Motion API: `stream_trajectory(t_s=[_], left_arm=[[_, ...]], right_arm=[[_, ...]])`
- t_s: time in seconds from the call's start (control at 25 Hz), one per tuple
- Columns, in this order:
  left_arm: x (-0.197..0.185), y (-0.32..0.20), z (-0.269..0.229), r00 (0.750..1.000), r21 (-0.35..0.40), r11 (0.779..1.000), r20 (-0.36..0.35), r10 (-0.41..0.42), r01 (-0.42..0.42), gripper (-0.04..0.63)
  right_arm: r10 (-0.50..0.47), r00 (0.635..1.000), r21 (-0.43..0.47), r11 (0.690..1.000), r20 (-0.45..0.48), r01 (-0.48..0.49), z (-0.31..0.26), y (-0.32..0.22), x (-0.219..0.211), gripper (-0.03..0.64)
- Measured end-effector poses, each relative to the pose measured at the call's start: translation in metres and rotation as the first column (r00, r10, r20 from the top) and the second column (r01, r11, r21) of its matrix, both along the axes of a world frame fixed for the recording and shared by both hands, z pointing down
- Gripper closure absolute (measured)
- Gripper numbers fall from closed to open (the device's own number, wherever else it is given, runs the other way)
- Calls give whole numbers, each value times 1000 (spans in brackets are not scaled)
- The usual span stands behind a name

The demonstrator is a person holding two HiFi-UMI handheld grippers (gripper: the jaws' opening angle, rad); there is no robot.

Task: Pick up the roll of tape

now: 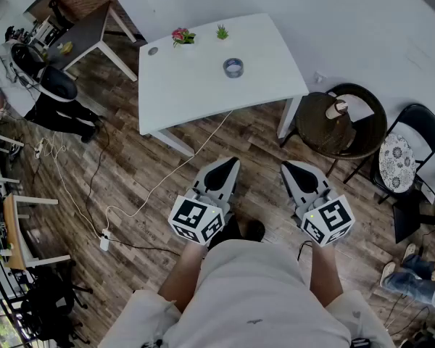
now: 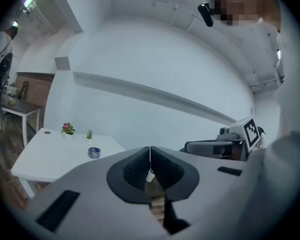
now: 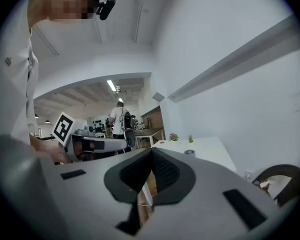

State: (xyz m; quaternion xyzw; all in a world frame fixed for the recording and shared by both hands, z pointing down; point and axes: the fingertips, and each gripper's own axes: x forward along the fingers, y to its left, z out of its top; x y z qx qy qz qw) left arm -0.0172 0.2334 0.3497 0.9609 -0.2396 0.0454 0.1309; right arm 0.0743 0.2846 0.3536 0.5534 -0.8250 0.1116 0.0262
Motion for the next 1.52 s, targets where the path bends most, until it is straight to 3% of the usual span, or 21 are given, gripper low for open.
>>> stream_trajectory(t_s=[0.48, 0.6, 1.52], left_arm=[[3, 1, 7, 1000, 12, 1000, 27, 9, -10, 574], [4, -7, 7, 1000, 17, 1000, 27, 16, -17, 574], [-7, -129, -2, 994, 22, 995, 55, 91, -93, 574]], right_arm=[[-5, 1000, -8, 1000, -28, 5, 6, -4, 0, 615], [-31, 997, -4, 1000, -70, 31, 4, -11, -7, 612], [39, 998, -40, 998, -41, -41, -13, -132, -18, 609]])
